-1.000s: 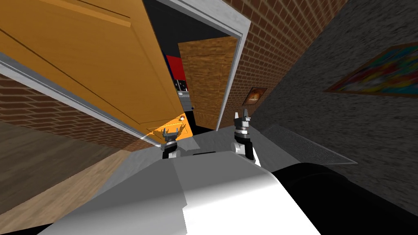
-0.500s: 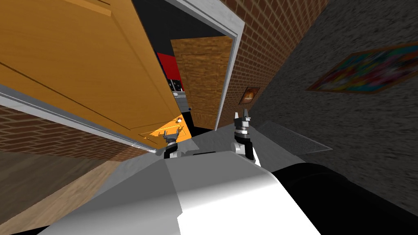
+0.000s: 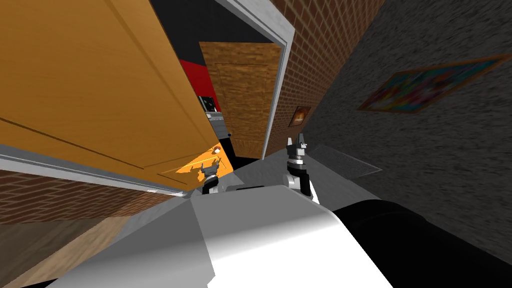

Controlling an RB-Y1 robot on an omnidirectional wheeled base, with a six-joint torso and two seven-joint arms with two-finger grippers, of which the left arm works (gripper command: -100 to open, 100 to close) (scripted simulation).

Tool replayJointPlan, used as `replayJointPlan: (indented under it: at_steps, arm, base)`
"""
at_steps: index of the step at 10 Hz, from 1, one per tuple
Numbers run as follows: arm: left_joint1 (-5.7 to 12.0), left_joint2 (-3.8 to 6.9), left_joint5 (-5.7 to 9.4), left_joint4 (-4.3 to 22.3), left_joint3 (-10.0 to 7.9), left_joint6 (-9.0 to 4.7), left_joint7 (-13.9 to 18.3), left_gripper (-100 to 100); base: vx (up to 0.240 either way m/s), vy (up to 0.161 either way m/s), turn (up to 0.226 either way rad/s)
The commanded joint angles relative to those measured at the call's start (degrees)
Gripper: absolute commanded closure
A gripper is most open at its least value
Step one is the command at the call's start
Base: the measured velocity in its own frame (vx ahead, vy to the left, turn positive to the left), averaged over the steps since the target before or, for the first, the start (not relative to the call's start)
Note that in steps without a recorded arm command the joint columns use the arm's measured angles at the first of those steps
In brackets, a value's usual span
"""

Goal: Push the door open

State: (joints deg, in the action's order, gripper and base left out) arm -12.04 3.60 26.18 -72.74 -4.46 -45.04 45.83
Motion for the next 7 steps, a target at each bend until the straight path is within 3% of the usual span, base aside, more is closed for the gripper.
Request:
replayJointPlan:
  at_steps: [1,7]
  arm:
    - [0.74,-0.09,0.52,1.7,-0.09,-0.52,1.0,-100]
    - [3.49,-1.17,5.02,9.4,-0.97,-1.70,7.8,-100]
  base:
    - [0.033,0.059,-0.071]
    - [0.034,0.081,-0.153]
